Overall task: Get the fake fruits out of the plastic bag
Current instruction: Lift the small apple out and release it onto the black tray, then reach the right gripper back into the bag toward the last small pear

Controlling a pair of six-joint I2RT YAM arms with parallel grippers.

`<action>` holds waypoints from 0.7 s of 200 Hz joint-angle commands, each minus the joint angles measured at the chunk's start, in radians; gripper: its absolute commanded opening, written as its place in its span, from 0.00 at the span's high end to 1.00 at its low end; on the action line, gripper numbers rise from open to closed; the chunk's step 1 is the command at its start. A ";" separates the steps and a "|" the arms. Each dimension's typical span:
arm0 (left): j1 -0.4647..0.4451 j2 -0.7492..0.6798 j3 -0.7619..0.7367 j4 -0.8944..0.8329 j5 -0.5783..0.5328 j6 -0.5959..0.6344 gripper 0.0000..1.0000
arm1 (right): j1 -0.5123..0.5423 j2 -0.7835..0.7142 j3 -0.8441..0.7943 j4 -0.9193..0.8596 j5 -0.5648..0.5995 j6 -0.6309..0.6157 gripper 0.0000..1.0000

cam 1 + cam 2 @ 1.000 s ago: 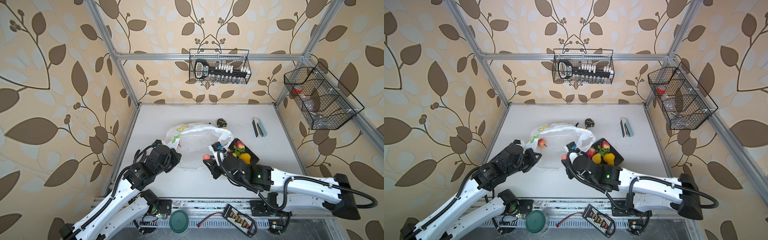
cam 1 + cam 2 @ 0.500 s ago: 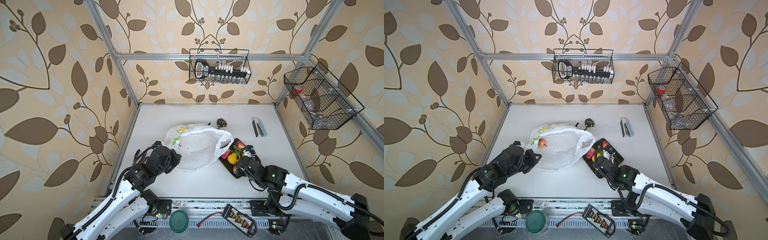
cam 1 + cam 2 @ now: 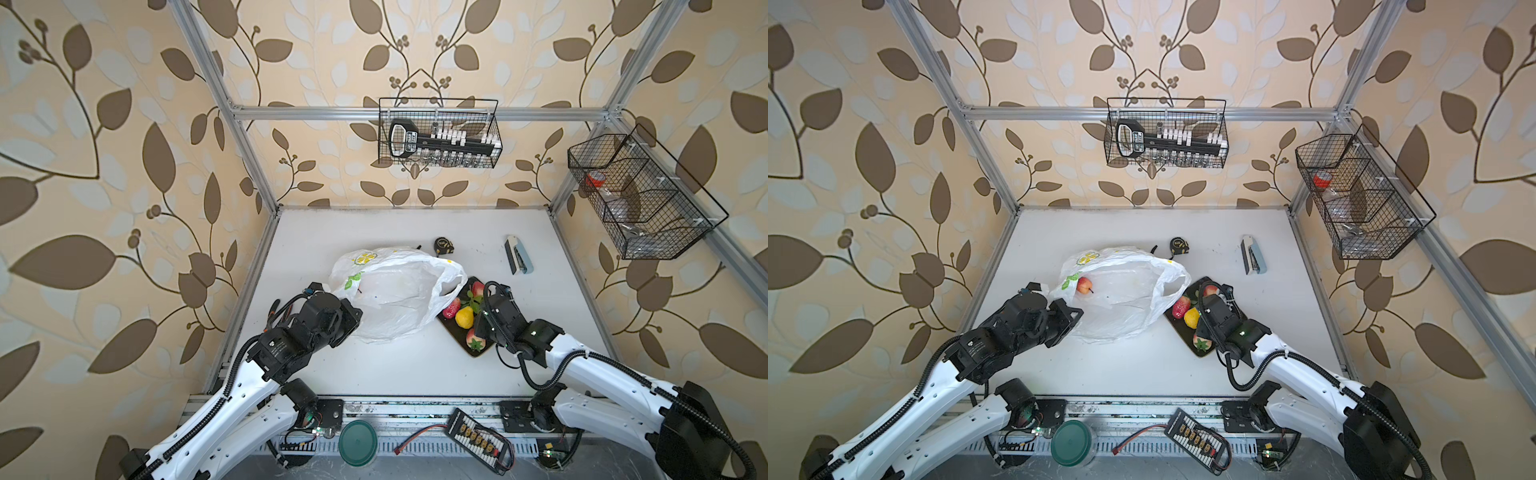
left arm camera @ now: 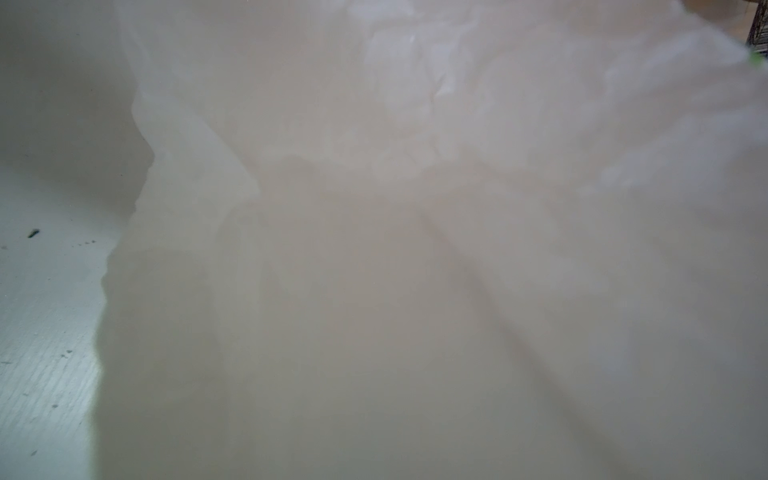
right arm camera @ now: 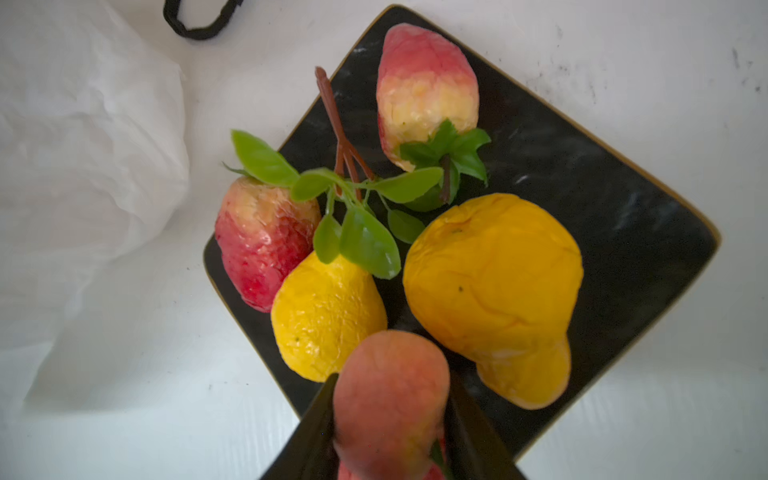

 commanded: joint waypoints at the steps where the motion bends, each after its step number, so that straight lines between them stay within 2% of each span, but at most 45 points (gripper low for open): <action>1: 0.008 -0.013 0.023 -0.016 -0.027 0.003 1.00 | -0.006 -0.028 -0.009 0.007 -0.027 -0.017 0.46; 16: 0.009 -0.013 0.027 -0.016 -0.025 0.002 1.00 | -0.005 -0.058 0.006 -0.031 -0.017 -0.018 0.40; 33: 0.008 -0.009 0.027 -0.014 -0.024 0.003 1.00 | -0.006 -0.093 0.044 -0.096 -0.002 -0.026 0.39; 46: 0.008 -0.007 0.026 -0.014 -0.025 0.004 1.00 | -0.006 -0.113 0.101 -0.146 0.006 -0.048 0.39; 67: 0.007 -0.007 0.016 -0.003 -0.018 0.000 1.00 | 0.014 -0.128 0.203 -0.172 -0.016 -0.131 0.45; 76: 0.009 -0.004 0.015 0.000 -0.016 0.000 1.00 | 0.045 -0.139 0.234 -0.140 -0.024 -0.175 0.46; 105: 0.008 0.004 0.015 0.008 -0.013 0.003 1.00 | 0.253 -0.142 0.270 0.076 -0.041 -0.302 0.49; 124: 0.008 0.003 0.014 0.010 -0.015 0.002 1.00 | 0.377 -0.059 0.288 0.198 -0.013 -0.368 0.50; 140: 0.009 -0.002 0.007 0.008 -0.013 -0.004 1.00 | 0.422 0.060 0.317 0.302 -0.018 -0.394 0.50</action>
